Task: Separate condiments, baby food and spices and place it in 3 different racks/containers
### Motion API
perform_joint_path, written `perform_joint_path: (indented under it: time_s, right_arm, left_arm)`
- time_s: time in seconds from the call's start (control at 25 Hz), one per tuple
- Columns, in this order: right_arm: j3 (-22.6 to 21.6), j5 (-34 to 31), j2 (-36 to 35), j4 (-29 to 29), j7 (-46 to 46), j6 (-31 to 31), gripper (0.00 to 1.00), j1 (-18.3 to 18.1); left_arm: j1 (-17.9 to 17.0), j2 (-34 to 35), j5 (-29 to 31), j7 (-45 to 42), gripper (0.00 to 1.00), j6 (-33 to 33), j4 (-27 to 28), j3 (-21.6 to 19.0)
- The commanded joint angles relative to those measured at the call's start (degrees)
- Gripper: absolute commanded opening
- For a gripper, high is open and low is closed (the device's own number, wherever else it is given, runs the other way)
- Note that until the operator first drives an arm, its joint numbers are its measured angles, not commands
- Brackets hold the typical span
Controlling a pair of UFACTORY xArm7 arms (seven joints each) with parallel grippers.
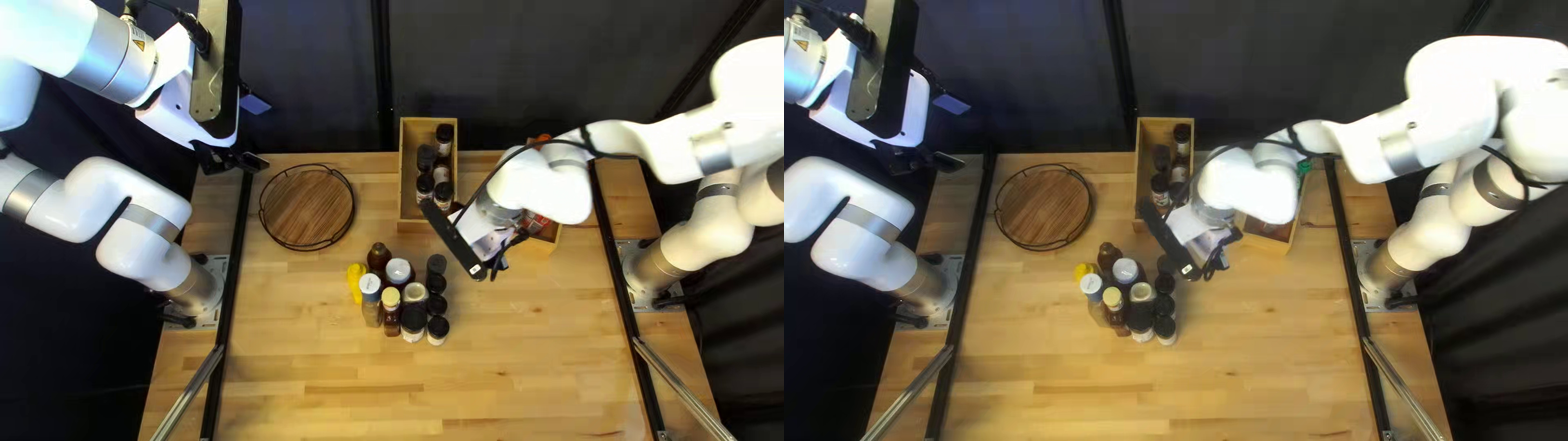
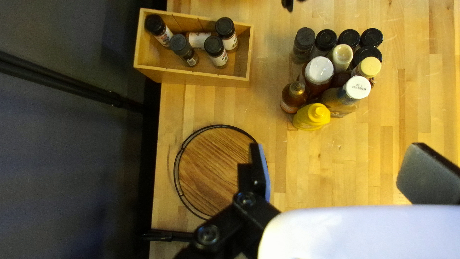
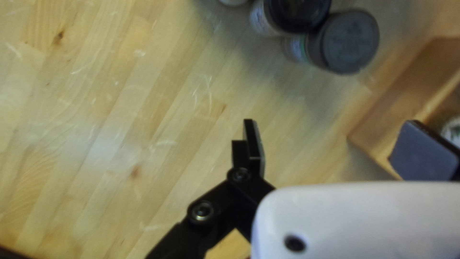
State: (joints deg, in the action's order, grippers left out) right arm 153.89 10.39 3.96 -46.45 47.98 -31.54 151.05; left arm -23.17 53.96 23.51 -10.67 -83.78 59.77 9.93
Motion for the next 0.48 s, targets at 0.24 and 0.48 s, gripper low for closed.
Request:
perform_joint_path:
  time_s: [0.24,0.48]
  right_arm:
    - [0.1,0.1,5.6,-3.3,2.6,2.4,0.99,-0.3]
    - [0.0,0.4,7.7,-4.7,3.8,2.6,0.01,-0.5]
  left_arm:
    - [0.0,0.0,0.0,0.0,1.0,0.0,0.0,0.0]
    - [0.0,0.0,0.0,0.0,1.0,0.0,0.0,0.0]
